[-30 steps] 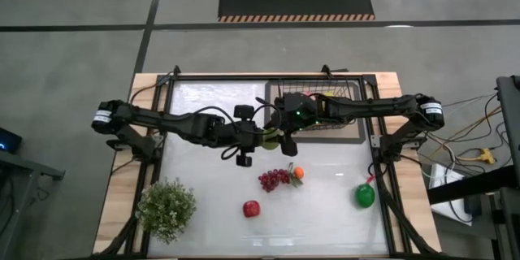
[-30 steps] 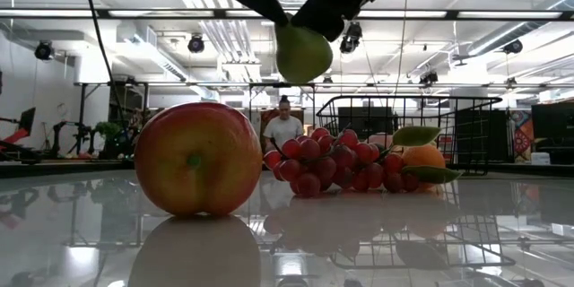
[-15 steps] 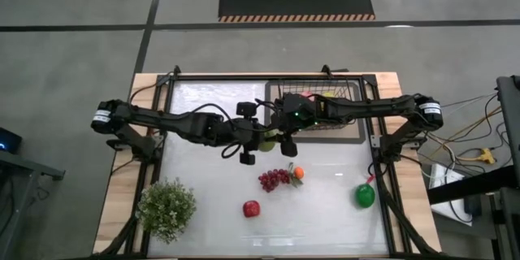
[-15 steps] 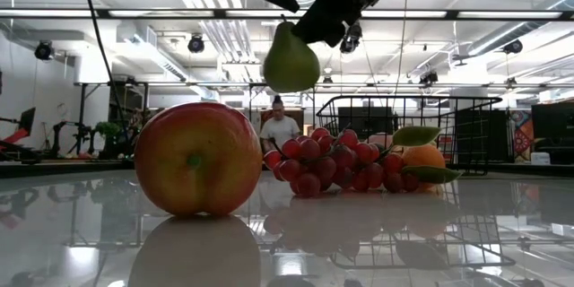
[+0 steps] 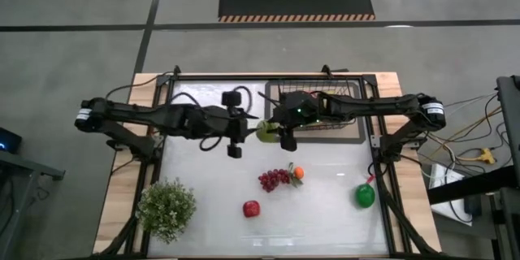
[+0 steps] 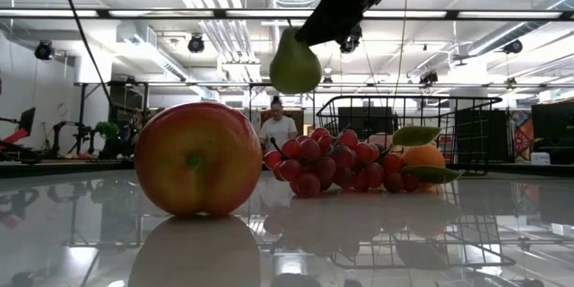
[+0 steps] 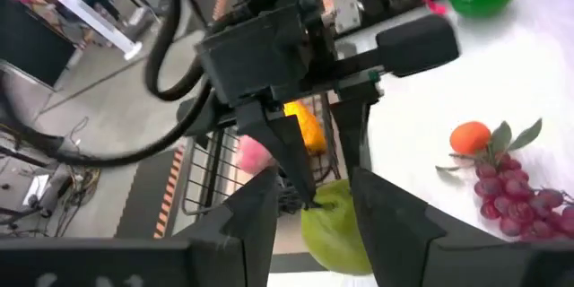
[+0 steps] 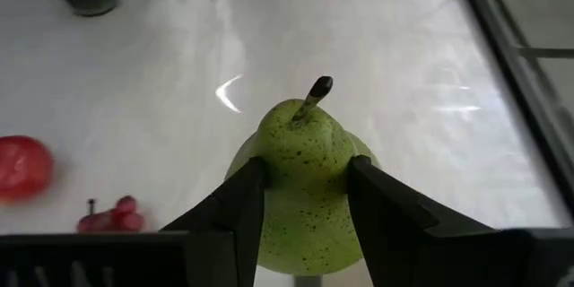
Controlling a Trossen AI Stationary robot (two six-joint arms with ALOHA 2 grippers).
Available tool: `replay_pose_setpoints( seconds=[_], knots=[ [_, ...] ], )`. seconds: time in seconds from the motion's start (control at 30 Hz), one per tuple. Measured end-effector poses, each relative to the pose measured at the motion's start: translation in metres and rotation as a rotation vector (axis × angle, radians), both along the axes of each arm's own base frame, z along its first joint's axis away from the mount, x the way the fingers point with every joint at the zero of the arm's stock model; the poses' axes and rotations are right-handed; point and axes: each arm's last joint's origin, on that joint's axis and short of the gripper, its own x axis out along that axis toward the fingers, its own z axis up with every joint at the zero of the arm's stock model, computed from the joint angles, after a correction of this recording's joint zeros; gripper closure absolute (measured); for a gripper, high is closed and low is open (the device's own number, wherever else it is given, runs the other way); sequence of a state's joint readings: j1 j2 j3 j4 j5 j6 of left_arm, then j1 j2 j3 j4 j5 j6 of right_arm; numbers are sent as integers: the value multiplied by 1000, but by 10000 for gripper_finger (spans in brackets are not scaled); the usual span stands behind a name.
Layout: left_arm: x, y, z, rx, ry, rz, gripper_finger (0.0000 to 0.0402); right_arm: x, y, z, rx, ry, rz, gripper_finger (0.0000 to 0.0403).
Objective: Build produce basket
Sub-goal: Put the pear into the black basket
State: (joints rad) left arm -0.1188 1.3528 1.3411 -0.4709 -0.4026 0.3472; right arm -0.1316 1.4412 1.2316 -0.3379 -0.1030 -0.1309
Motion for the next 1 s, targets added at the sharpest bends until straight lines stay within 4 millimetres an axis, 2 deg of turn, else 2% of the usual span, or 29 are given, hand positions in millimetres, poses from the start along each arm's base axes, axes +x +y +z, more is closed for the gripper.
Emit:
replay_pose_setpoints(
  seconds=[0.27,0.43,0.57,0.73,1.0],
  knots=[
    [-19,2,-3,-19,-153,-1,273,-26,-11,25,-80,-6,-206,267],
    [-23,3,-8,-23,-191,-1,273,-55,-21,45,-120,-8,-422,267],
    [-23,3,-7,-24,-199,-1,273,-81,-27,52,-130,33,-609,267],
    [-23,3,-7,-24,-201,-1,273,-107,-30,48,-82,93,-758,267],
    [-23,3,-7,-24,-201,-1,273,-136,-27,20,7,139,-881,267]
  ],
)
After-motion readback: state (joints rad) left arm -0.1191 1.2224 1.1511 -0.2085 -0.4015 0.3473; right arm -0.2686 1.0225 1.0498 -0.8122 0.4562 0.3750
